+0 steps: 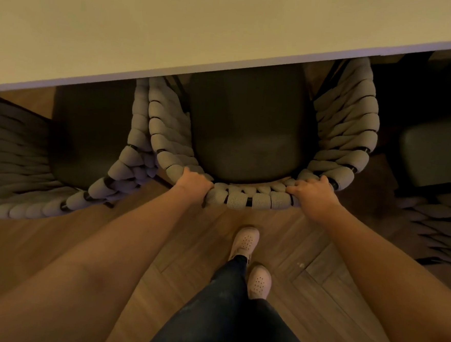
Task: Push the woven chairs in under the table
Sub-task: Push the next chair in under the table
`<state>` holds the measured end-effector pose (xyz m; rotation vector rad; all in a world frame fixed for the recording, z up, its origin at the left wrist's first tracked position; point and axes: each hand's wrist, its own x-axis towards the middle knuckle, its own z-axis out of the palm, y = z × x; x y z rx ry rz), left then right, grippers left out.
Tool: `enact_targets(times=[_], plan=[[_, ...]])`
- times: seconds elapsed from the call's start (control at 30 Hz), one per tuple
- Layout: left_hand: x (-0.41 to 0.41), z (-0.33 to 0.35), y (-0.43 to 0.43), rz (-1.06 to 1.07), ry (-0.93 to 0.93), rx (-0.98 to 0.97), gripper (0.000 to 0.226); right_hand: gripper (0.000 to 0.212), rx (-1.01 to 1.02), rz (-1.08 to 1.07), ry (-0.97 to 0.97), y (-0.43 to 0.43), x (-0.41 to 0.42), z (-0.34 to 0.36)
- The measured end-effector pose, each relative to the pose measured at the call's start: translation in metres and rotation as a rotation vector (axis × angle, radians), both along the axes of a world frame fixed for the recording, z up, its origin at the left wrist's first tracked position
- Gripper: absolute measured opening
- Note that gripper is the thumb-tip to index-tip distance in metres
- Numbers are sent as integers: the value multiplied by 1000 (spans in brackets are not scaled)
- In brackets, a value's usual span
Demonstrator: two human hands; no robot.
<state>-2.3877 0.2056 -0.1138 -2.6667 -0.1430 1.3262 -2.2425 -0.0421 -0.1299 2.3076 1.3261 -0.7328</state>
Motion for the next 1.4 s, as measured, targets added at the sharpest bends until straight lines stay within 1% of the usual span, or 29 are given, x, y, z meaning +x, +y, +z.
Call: enact_targets(times=[0.07,0.17,0.2,0.23,0.47,0.57,0.6,0.63,0.7,0.77,0.8,0.83,0.9,0.97,1.03,1.13,1.17,1.23,1.3,1.4], plan=[[6,0,8,11,3,19,42,35,13,12,-15,8,6,3],[9,-3,9,8,-15,24,42,37,21,44,-30,10,12,5],[31,-9,20,0,6,16,41,39,8,30,-9,20,32,0],[34,-10,20,9,11,13,40,40,13,24,5,20,34,1],[22,-21,21,78,-20,5,32,45,0,93,9,22,28,1],[24,-18,21,85,-14,-4,34,46,-1,80,13,20,29,-1],[24,-16,20,95,6,-4,39,49,11,74,14,19,29,-3],[25,-14,17,109,22,-4,49,53,29,64,13,17,29,-5],[28,-9,6,151,37,-30,76,63,85,32,41,13,29,-5],[32,-4,-15,207,30,-91,101,69,202,-10,110,2,30,-3],[34,-3,-27,233,10,-110,109,70,275,-31,133,-5,30,-1],[42,0,-47,229,-25,-119,115,70,342,-75,142,-21,32,5],[53,5,-78,246,-132,-139,117,66,467,-138,126,-44,36,12],[67,11,-111,223,-271,-169,114,62,574,-228,79,-73,39,23],[83,17,-159,141,-388,-200,111,61,630,-345,39,-123,44,32],[107,21,-232,-4,-476,-212,109,61,633,-385,-54,-205,52,41],[113,20,-272,-46,-492,-214,109,60,636,-400,-76,-250,54,44],[122,20,-313,-90,-493,-201,109,59,643,-424,-92,-298,58,49],[127,18,-372,-99,-476,-201,109,60,611,-446,-109,-363,63,56],[130,16,-452,-141,-460,-245,108,66,508,-452,-114,-452,66,58]])
